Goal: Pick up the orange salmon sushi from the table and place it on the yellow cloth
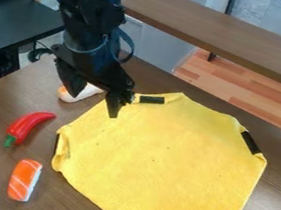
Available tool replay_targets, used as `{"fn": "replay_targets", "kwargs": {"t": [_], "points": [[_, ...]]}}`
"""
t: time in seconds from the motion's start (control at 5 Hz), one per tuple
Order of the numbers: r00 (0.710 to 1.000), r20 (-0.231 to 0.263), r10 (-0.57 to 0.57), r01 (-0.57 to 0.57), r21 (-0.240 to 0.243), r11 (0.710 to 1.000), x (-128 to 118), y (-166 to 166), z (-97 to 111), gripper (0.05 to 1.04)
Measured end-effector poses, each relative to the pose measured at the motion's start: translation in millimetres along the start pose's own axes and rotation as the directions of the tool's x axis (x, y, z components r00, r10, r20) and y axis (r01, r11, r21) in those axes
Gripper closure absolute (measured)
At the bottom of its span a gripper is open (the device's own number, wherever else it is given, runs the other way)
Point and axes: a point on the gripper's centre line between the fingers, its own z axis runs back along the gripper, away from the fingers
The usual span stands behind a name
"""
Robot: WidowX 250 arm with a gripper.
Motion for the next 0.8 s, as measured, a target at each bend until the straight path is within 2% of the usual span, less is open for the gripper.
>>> {"fn": "replay_targets", "kwargs": {"t": [0.2, 0.4, 0.6, 0.8], "points": [[1.000, -0.026, 0.007, -0.007, -0.005, 1.000, -5, -1, -6, 0.084], [0.989, -0.135, 0.067, -0.074, -0.053, 0.996, -19, 0, -32, 0.084], [0.970, -0.203, 0.136, -0.146, -0.035, 0.989, -35, 4, -54, 0.084], [0.960, -0.211, 0.182, -0.188, -0.010, 0.982, -51, 20, -61, 0.084]]}}
